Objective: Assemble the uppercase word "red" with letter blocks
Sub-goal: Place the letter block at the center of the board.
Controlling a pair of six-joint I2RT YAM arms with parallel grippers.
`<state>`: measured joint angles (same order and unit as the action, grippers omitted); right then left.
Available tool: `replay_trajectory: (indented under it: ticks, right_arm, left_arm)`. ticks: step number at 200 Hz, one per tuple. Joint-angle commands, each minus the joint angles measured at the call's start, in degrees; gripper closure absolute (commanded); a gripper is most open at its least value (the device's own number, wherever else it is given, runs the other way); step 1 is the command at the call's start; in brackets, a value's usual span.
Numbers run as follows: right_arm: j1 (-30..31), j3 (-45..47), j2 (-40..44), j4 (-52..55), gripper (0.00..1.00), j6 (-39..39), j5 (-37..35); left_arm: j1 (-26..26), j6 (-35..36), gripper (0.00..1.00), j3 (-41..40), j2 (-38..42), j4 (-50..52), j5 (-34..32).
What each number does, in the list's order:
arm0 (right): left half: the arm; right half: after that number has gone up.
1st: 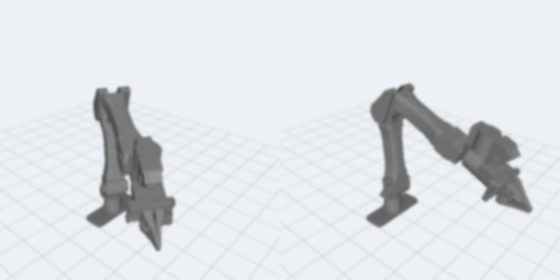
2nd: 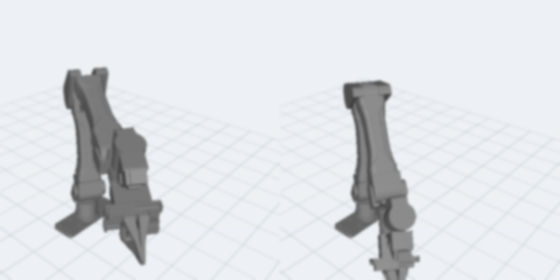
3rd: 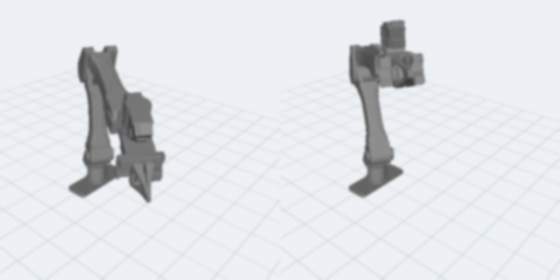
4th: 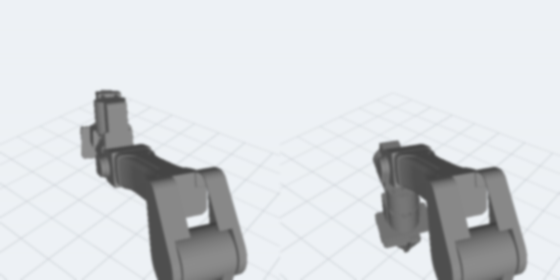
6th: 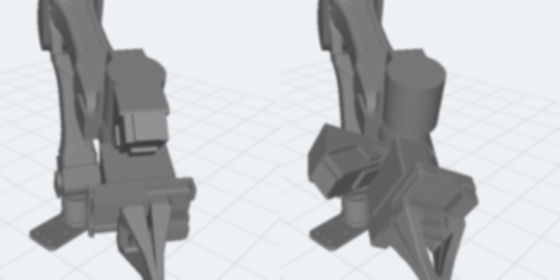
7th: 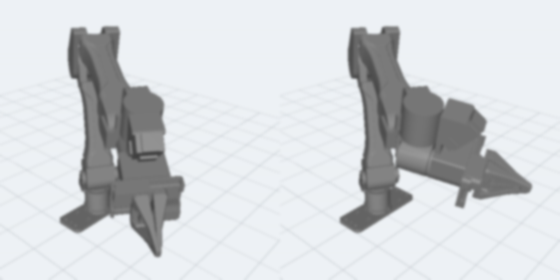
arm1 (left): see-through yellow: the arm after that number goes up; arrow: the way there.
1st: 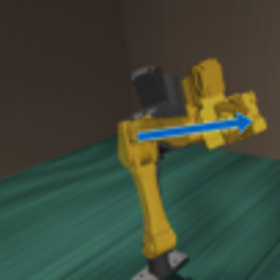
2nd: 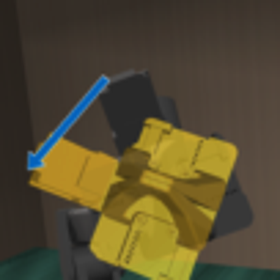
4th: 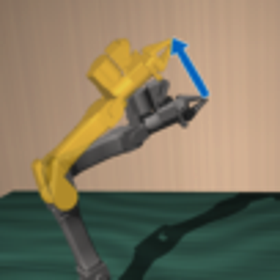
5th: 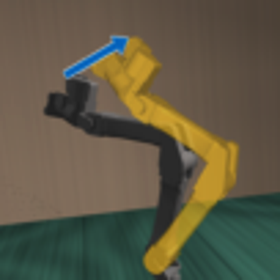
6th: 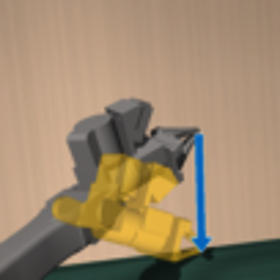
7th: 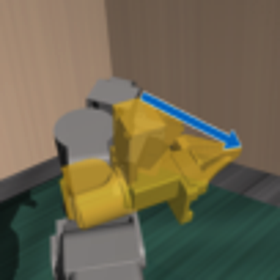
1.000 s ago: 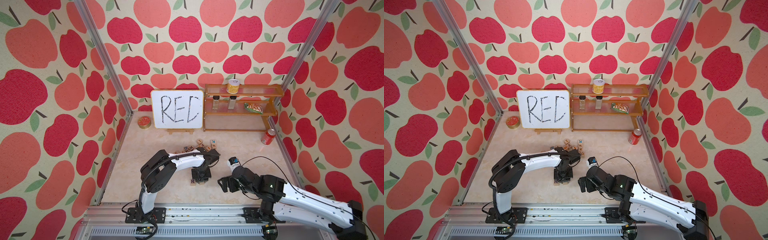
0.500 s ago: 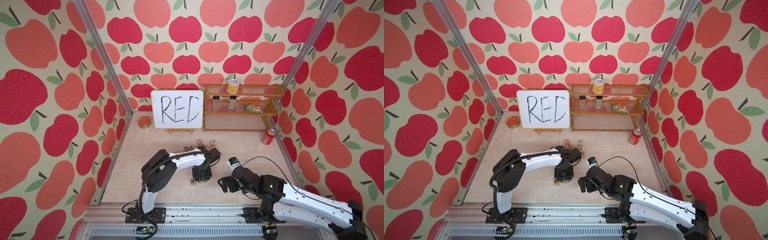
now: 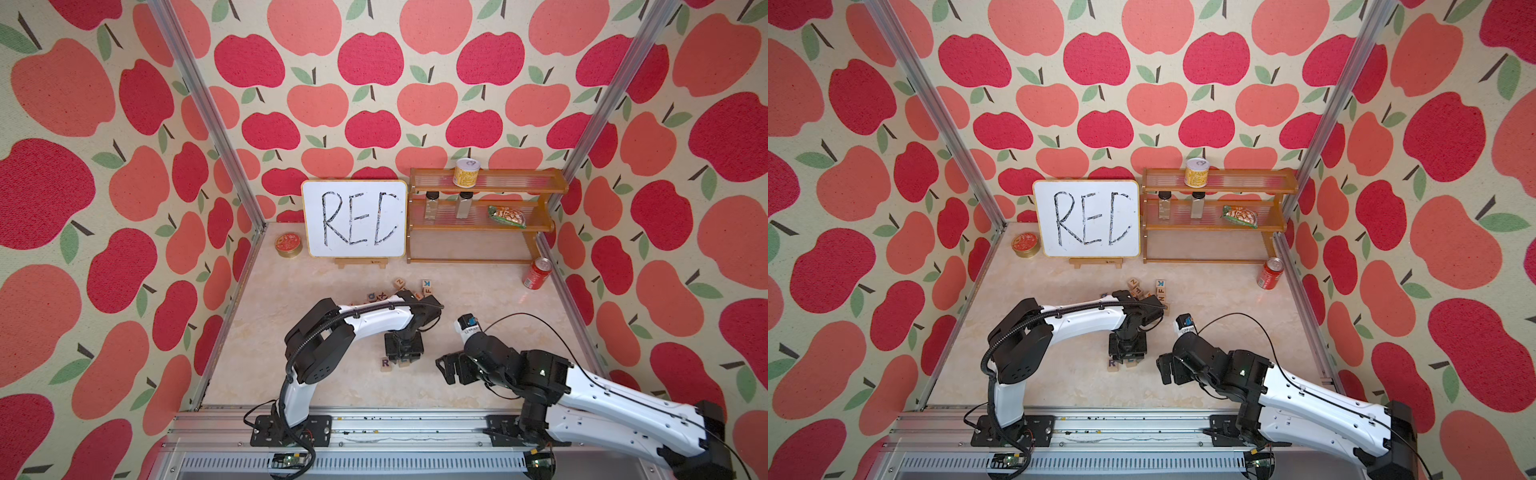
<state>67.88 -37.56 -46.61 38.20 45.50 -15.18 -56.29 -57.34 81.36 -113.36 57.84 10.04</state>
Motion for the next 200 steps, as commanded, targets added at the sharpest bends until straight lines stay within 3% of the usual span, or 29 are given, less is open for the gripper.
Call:
replay_trajectory:
  ticks: [1,46,63,76,118,200]
  right_arm:
    - [0.1,0.5,-0.1,0.3,0.01,-1.1,-1.4]
    - [-0.7,0.5,0.0,0.1,0.01,-1.7,-1.0]
    - [-1.4,0.5,0.0,-0.4,0.01,-2.1,-0.7]
    - [-1.9,0.4,-0.1,-0.9,0.01,-2.5,-0.4]
    - [-5.4,-0.8,-1.8,-2.1,0.01,-4.8,2.5]
    - [-12.0,-4.9,-9.1,-4.3,0.01,-9.5,8.4]
  left_arm:
    - [-0.2,0.3,0.53,2.1,-1.1,3.3,-2.4]
    - [0.1,0.7,0.42,3.8,-0.8,5.0,-4.3]
    - [0.5,0.7,0.3,4.0,-0.5,5.4,-4.9]
    - [0.8,0.5,0.28,3.9,0.0,5.6,-5.3]
    - [2.2,0.4,0.0,3.3,2.1,5.7,-6.7]
    - [5.9,0.0,0.0,0.7,6.6,5.0,-8.1]
